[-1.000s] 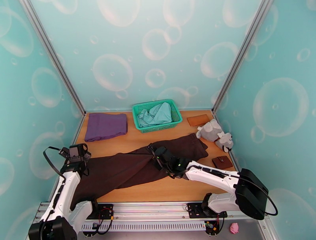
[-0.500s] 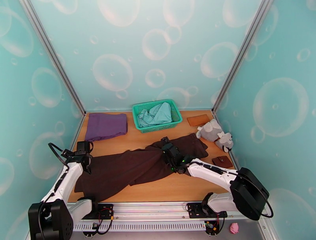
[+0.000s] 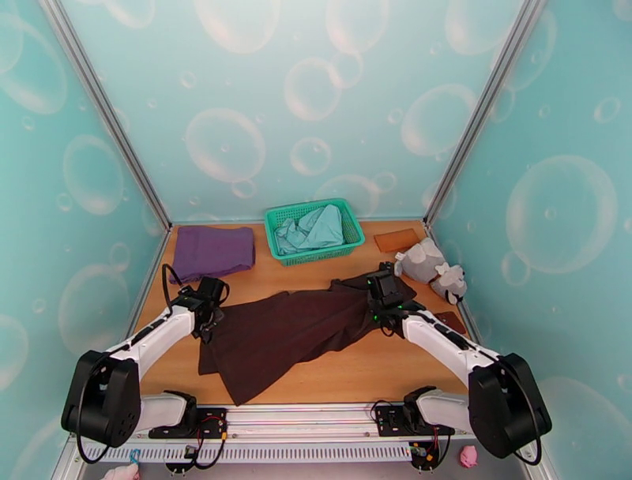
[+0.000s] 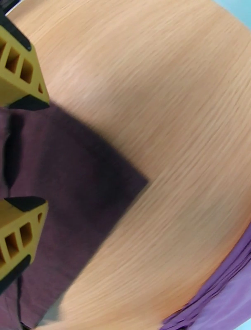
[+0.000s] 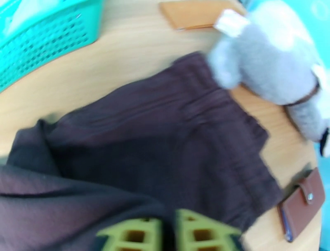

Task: Fold and stack the trousers

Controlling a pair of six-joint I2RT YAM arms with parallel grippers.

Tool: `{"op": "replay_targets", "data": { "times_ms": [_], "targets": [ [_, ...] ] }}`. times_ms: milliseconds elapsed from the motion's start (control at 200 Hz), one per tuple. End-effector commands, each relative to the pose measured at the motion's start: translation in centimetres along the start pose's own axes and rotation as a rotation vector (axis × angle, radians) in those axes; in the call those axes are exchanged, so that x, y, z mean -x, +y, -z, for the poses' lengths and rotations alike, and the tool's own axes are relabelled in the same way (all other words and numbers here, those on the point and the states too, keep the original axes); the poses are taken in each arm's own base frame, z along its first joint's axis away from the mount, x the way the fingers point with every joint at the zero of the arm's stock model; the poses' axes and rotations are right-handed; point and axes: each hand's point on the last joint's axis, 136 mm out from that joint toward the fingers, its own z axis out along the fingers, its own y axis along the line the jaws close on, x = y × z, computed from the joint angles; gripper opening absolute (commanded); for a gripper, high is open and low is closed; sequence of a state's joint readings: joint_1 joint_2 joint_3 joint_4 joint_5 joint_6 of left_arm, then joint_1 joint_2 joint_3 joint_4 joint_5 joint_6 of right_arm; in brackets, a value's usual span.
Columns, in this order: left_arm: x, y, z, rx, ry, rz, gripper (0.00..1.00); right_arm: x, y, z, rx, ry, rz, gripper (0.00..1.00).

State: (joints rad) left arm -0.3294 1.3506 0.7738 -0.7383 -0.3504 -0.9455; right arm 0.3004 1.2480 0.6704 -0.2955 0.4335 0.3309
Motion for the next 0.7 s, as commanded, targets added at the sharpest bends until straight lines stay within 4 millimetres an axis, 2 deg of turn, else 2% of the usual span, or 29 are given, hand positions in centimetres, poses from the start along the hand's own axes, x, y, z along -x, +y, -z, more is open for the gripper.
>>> {"op": "replay_targets", "data": {
  "times_ms": [0, 110, 210, 280, 355, 530, 695],
  "targets": [
    [-2.9, 2.1, 0.7, 0.116, 0.053, 0.052, 0.58, -0.3, 0.4, 0.2, 0.039, -0.003, -0.024, 0.48],
    [-5.9, 1.9, 0.1, 0.095, 0.104, 0.053, 0.53, -0.1, 0.6, 0.6, 0.051, -0.020, -0.023, 0.53],
    [-7.6, 3.4, 0.0, 0.168, 0.110, 0.041, 0.51, 0.3, 0.7, 1.2, 0.072, -0.051, -0.028, 0.55],
    [-7.9, 4.4, 0.1, 0.215, 0.092, 0.046, 0.51, 0.5, 0.9, 1.6, 0.096, -0.068, -0.036, 0.57],
    [-8.1, 4.4, -0.3, 0.212, 0.090, 0.042, 0.49, 0.7, 1.1, 1.8, 0.111, -0.077, -0.036, 0.57],
    [-8.3, 2.0, -1.3, 0.103, 0.095, 0.003, 0.40, 0.5, 1.5, 1.7, 0.129, -0.069, -0.026, 0.57],
    [-8.5, 2.1, -1.9, 0.107, 0.092, -0.014, 0.31, 0.3, 1.9, 1.7, 0.145, -0.066, -0.017, 0.57]
  ]
}}
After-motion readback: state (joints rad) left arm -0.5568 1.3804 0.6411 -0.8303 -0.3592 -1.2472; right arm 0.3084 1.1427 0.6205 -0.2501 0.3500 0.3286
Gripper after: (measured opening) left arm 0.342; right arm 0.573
